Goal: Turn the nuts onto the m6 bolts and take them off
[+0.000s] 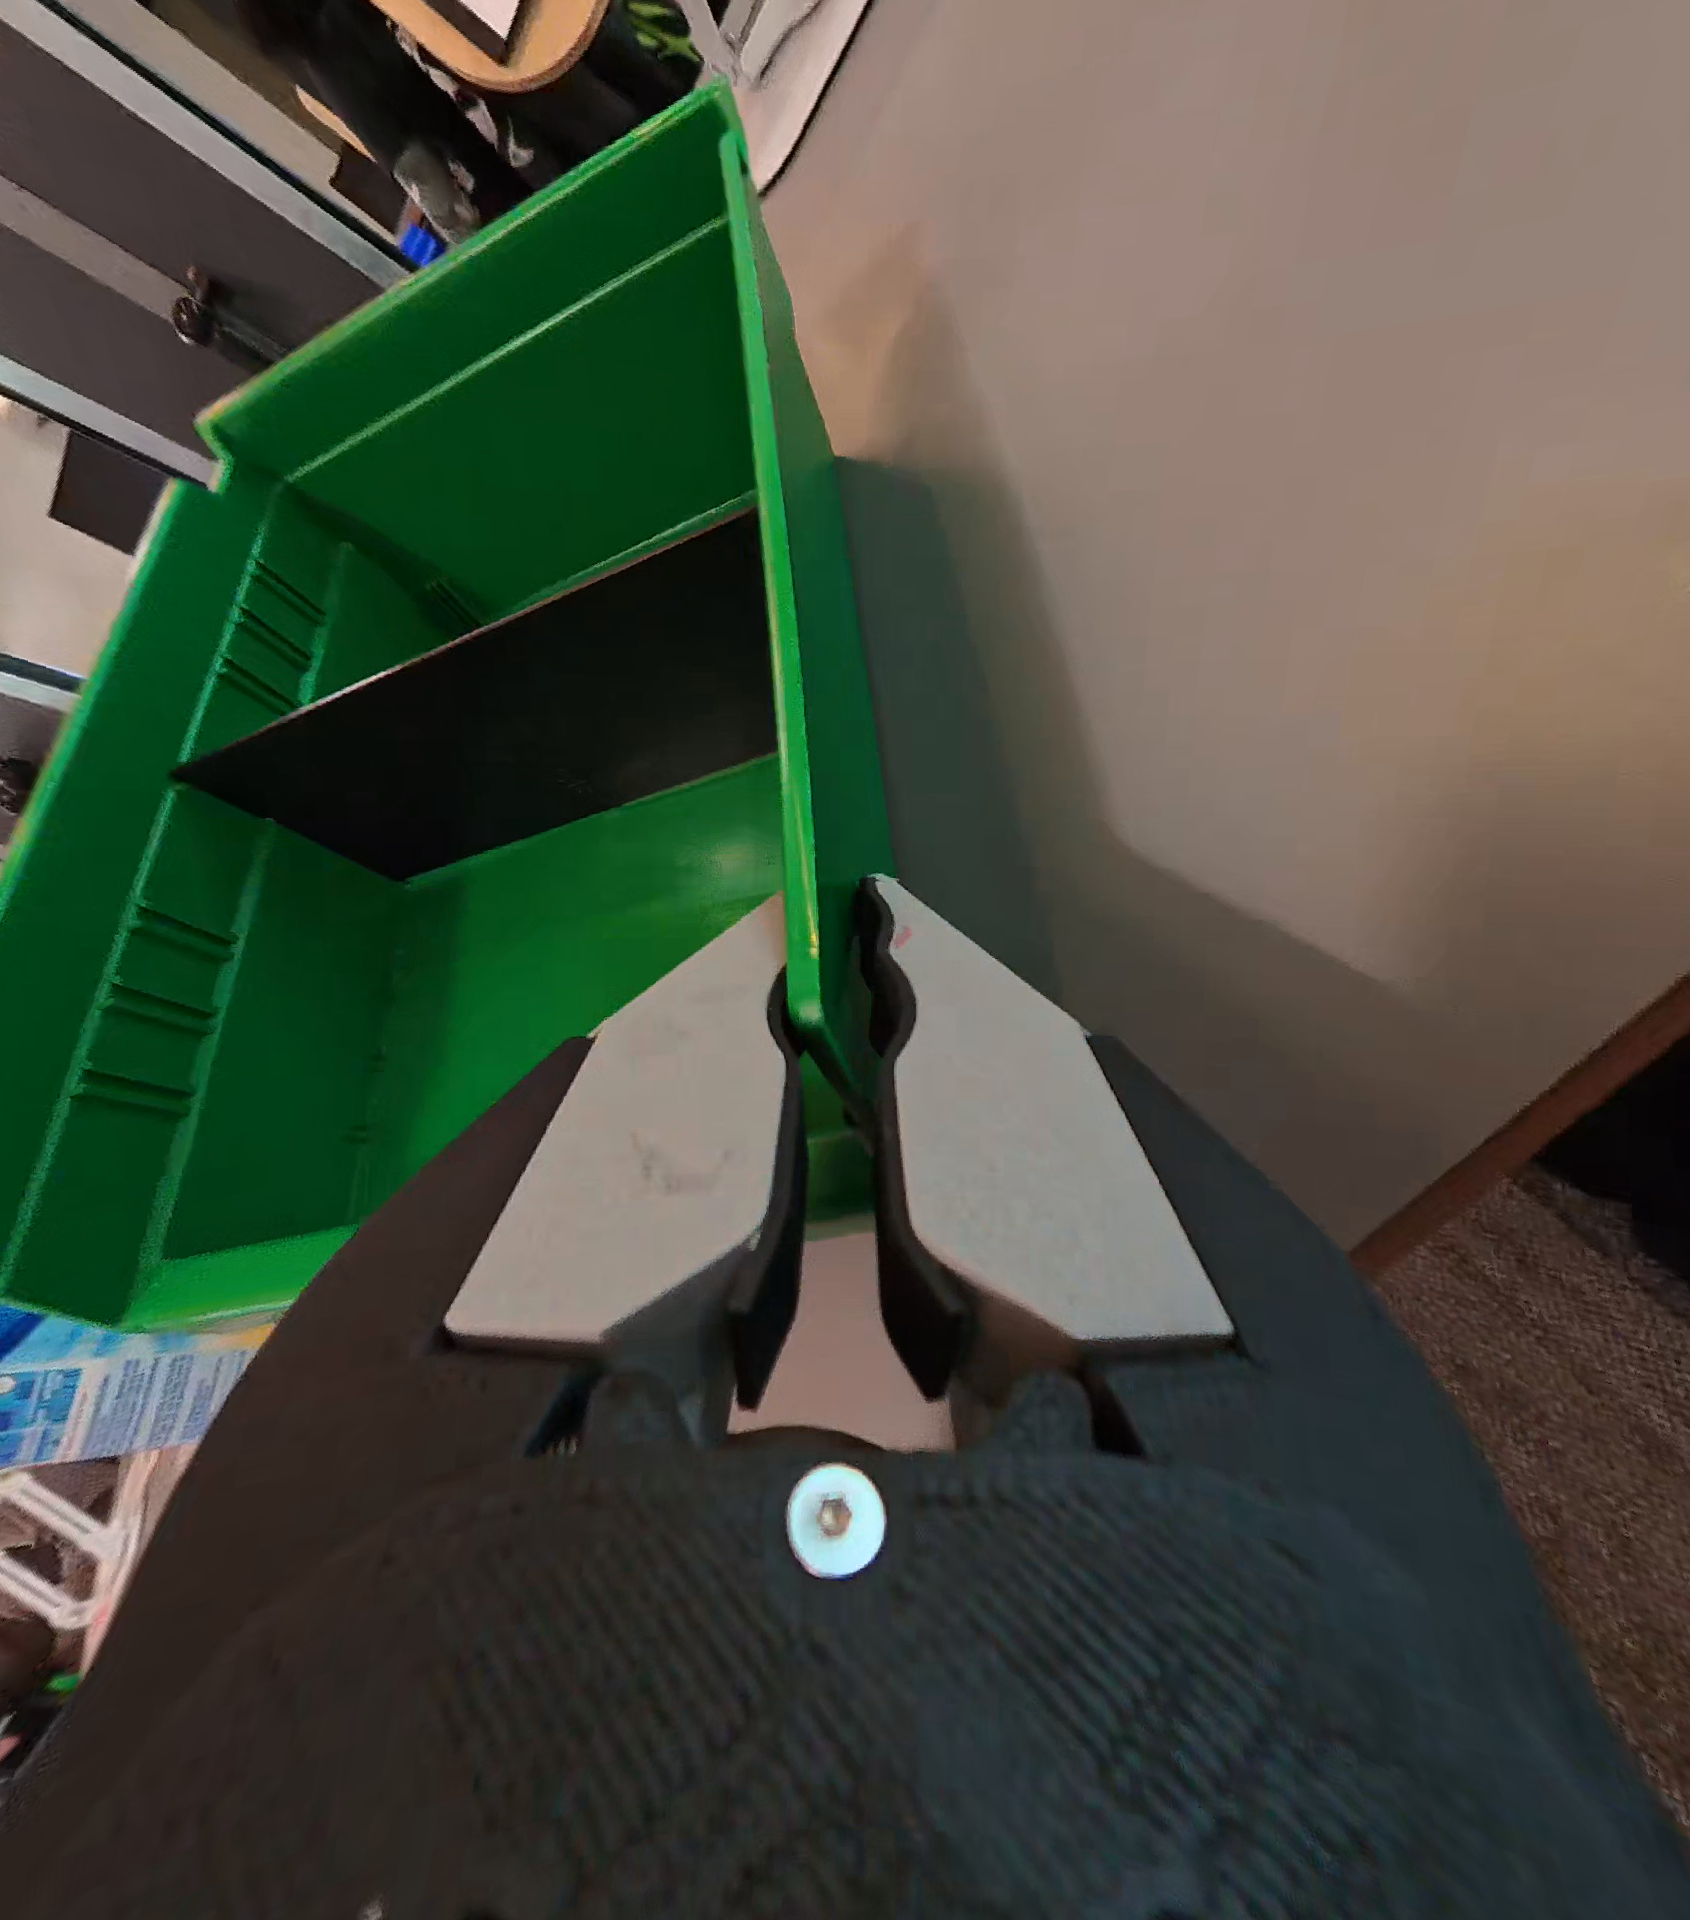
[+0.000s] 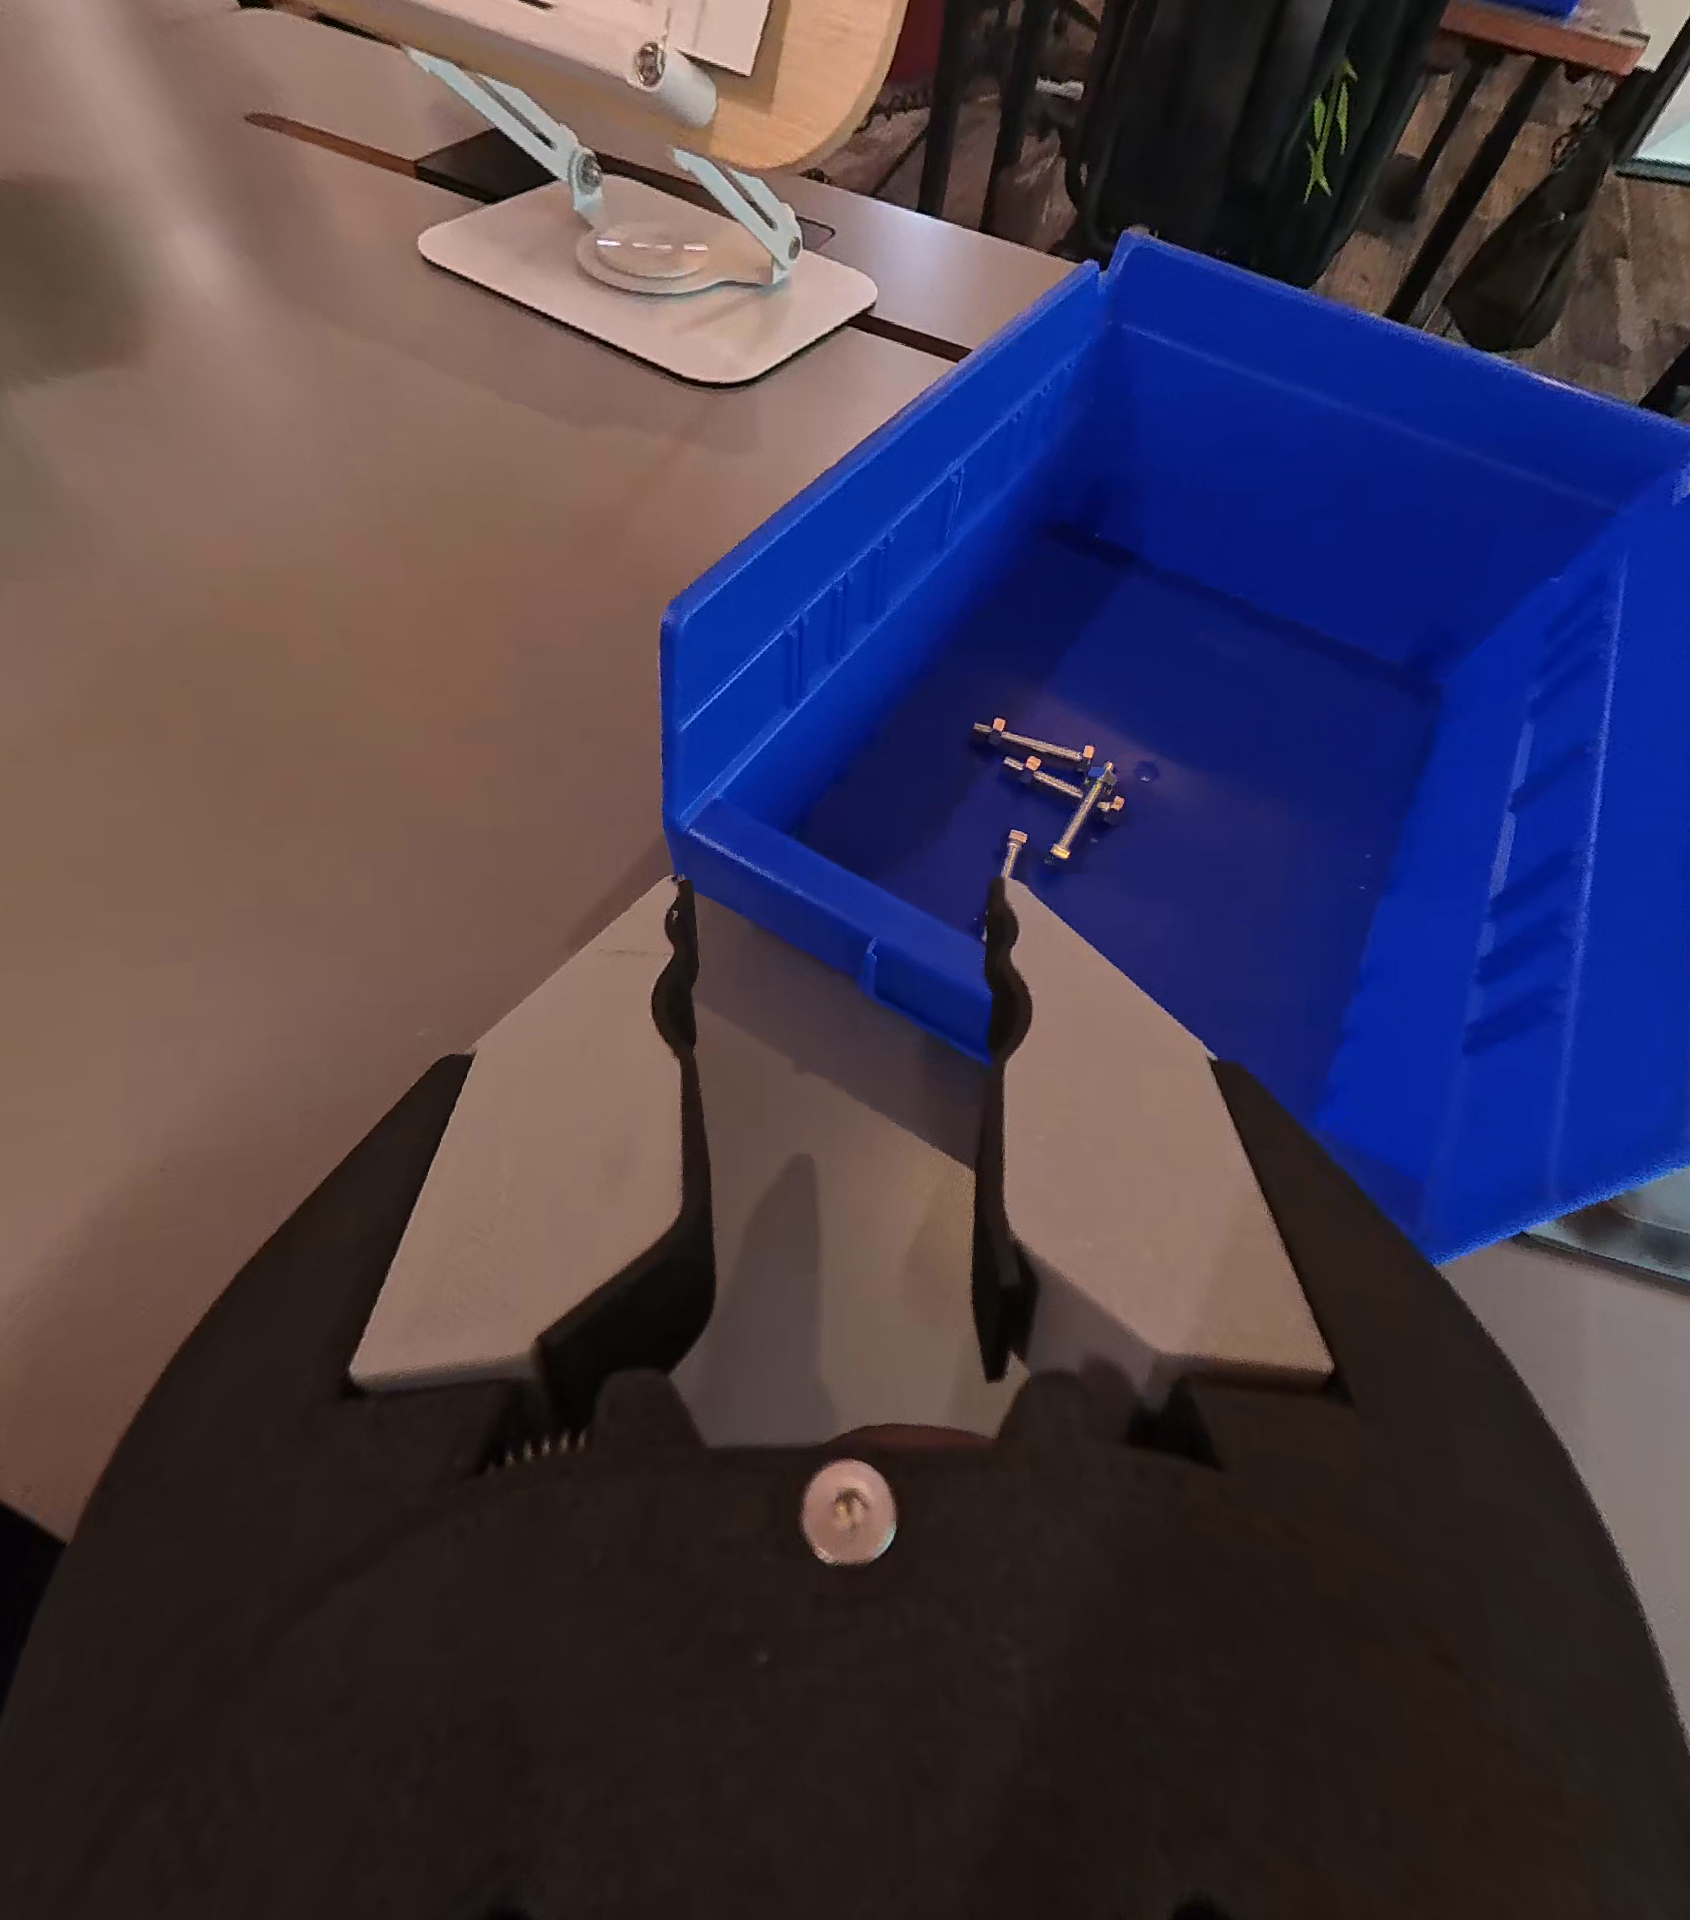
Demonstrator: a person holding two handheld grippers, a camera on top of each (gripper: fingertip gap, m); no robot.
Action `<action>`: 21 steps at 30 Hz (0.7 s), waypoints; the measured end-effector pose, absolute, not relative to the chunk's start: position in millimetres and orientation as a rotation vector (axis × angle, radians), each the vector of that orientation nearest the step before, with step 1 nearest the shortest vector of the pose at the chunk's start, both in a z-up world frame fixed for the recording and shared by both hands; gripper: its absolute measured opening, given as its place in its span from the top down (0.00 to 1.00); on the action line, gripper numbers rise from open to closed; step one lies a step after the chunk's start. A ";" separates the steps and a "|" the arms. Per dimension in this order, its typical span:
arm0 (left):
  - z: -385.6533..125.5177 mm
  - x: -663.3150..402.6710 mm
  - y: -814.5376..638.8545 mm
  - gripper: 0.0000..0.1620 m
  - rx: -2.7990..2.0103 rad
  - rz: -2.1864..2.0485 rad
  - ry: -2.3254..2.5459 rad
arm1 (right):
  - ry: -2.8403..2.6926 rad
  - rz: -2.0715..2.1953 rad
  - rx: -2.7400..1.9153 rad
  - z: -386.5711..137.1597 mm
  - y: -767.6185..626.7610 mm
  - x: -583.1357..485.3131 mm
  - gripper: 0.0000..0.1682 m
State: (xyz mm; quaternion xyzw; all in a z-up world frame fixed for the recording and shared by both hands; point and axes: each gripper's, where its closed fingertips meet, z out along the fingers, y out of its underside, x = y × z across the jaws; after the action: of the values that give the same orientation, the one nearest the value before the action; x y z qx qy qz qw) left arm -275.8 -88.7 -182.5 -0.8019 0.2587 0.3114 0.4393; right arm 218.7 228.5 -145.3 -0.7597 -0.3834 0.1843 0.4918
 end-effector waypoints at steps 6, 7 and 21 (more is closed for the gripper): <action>-164.4 -270.6 -75.7 0.97 -2.035 0.452 0.343 | -0.955 0.512 -1.874 -156.7 229.6 193.6 0.64; -163.2 -271.9 -74.0 0.97 -2.046 0.400 0.299 | -0.952 0.525 -1.873 -157.2 229.2 188.0 0.64; -127.9 -261.0 -62.3 0.98 -1.923 0.375 0.211 | -0.944 0.376 -1.974 -196.3 261.7 138.0 0.89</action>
State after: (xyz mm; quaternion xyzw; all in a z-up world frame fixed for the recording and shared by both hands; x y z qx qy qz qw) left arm -261.0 -62.3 -127.9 -0.8132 0.0891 0.1585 0.5528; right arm 138.0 261.7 -196.3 -0.7965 -0.3807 0.1519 0.4444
